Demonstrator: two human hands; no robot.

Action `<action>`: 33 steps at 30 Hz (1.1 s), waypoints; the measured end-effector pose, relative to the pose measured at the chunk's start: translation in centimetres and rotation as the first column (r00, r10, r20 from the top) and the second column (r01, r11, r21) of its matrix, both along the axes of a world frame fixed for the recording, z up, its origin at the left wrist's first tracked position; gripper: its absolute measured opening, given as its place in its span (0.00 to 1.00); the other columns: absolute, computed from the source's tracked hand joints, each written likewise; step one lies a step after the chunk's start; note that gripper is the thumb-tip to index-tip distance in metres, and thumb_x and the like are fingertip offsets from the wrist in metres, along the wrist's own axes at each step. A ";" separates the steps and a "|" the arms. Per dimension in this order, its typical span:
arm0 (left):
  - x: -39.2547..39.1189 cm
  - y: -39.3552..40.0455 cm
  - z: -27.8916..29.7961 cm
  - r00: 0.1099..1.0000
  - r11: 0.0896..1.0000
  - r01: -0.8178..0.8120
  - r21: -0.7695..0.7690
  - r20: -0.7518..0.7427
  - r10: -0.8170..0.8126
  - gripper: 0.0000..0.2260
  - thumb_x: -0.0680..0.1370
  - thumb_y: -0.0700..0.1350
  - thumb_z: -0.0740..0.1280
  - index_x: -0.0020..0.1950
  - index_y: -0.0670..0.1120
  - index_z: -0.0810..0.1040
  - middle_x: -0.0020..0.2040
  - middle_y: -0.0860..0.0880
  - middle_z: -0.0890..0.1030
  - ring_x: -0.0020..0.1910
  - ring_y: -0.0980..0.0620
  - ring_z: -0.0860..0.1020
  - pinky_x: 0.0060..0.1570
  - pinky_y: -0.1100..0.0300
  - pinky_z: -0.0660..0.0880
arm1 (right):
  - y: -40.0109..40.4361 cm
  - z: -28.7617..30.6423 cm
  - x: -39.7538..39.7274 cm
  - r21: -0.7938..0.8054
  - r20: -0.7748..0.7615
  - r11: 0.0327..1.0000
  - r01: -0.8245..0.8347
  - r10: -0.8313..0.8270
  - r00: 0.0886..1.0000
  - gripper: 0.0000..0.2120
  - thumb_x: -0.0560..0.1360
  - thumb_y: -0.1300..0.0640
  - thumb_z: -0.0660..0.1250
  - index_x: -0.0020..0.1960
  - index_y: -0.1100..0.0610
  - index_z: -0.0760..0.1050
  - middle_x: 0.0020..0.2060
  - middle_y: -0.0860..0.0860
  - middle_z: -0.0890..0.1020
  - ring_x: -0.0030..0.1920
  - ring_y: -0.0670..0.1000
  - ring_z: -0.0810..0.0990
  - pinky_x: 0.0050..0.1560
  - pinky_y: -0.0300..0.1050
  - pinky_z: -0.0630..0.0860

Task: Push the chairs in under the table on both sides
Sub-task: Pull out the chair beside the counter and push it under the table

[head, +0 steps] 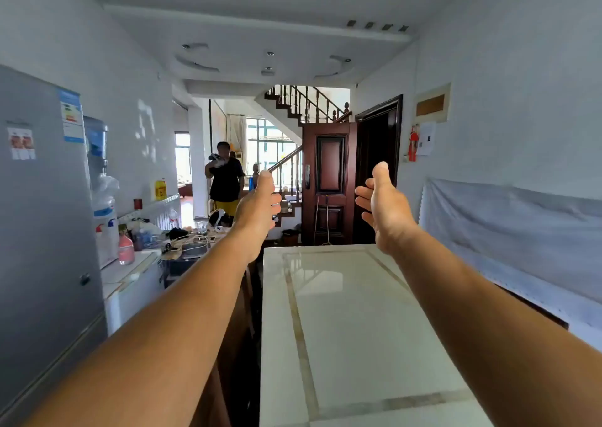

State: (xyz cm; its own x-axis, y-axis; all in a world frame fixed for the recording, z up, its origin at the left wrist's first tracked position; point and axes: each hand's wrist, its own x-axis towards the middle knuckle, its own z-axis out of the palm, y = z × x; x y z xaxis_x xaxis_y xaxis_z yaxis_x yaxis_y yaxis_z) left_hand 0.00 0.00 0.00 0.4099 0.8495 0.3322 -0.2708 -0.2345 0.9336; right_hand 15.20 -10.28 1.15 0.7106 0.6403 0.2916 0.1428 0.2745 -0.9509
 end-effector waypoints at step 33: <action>-4.6 44.2 -14.8 0.924 0.986 -0.141 -0.089 -0.370 0.099 0.17 0.78 0.59 0.55 0.35 0.52 0.68 0.47 0.47 0.78 0.55 0.44 0.78 0.60 0.47 0.73 | 44.2 -17.1 -6.8 -0.154 -0.129 0.982 0.111 -0.132 0.983 0.21 0.78 0.43 0.49 0.54 0.55 0.74 0.51 0.52 0.80 0.55 0.51 0.77 0.55 0.49 0.71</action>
